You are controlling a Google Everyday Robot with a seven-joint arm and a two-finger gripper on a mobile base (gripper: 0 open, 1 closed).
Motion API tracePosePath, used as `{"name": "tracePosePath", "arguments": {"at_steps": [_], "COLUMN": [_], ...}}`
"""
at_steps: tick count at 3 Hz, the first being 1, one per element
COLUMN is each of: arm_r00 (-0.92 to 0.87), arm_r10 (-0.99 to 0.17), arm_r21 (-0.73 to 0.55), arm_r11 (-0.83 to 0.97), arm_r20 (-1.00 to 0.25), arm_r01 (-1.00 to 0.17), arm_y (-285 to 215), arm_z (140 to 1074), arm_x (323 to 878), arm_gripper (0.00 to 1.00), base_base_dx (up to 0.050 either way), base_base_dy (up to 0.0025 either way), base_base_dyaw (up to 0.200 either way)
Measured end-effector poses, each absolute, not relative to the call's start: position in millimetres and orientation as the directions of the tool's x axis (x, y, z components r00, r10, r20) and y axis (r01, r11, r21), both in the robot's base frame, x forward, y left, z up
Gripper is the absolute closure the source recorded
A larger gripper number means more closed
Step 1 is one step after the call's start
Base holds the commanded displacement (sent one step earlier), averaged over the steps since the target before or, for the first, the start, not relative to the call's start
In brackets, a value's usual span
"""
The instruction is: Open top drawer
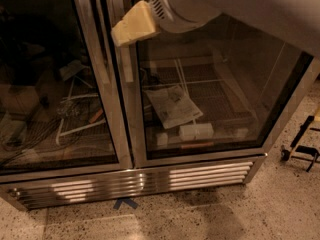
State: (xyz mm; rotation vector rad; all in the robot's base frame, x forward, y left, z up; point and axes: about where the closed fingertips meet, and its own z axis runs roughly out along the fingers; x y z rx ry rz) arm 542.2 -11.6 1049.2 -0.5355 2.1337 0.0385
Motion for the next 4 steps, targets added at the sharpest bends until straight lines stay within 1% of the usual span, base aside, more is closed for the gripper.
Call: {"name": "tracePosePath", "arguments": {"at_steps": [1,3,4], "arm_r00": [-0.484,-0.484,-0.431], "arm_r10": [-0.268,-0.263,-0.286], "arm_r21": [-0.144,-0.141,-0.17], "arm_r11": [0.95,0.951,0.942], "arm_r20": [-0.833,-0.835,-0.856], "arm_r01": [-0.278,-0.274,-0.289], "arm_y": [-35.4,-35.7,-46.1], "arm_z": [1078.0,1078.3,1056.6], "arm_x": [512.7,512.3,521.5], "arm_gripper": [0.0,0.0,0.0], "base_base_dx": [0.0,0.0,0.0], "base_base_dy": [0.0,0.0,0.0], "base_base_dyaw": [0.0,0.0,0.0]}}
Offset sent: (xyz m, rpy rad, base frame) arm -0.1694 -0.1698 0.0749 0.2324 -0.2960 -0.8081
